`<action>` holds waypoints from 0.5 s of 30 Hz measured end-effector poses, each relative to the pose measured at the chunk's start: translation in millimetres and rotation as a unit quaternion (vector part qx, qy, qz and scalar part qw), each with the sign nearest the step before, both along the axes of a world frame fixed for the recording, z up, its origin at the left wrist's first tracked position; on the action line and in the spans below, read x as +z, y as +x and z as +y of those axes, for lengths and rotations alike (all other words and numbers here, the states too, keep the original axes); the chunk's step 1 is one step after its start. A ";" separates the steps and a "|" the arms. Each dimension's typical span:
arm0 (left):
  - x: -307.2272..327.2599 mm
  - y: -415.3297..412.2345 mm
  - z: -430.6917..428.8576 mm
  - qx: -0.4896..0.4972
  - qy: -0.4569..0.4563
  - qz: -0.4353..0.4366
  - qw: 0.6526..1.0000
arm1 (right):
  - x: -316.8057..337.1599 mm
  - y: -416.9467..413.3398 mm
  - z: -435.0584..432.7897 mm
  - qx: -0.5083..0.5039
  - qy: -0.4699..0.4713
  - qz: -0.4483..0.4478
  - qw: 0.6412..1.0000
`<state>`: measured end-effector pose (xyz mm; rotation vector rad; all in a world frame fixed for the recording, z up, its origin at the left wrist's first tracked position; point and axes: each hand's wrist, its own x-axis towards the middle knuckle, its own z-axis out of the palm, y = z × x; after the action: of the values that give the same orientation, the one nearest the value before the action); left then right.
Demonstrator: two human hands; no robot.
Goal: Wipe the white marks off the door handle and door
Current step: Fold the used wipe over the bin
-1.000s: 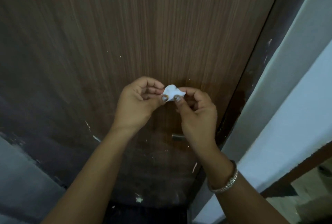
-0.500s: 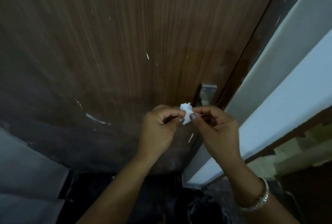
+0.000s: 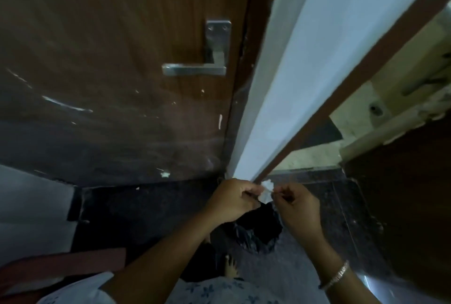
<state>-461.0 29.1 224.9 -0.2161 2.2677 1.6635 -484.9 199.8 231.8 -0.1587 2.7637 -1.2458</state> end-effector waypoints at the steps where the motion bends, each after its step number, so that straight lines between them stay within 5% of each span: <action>1: -7.8 -0.3 10.9 -0.043 -0.010 -0.020 0.999 | -13.7 3.3 13.8 -0.016 0.017 -0.012 1.000; 9: -70.1 0.3 65.6 -0.161 -0.099 -0.123 0.974 | -120.0 13.0 70.6 -0.057 0.113 -0.168 0.978; 15: -88.8 7.9 71.0 -0.158 -0.167 -0.117 0.966 | -134.1 6.6 75.7 -0.015 0.126 -0.229 0.965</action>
<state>-453.1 100.1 136.1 -0.1124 2.2455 1.0378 -478.3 275.5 97.7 0.1723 2.4858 -0.7965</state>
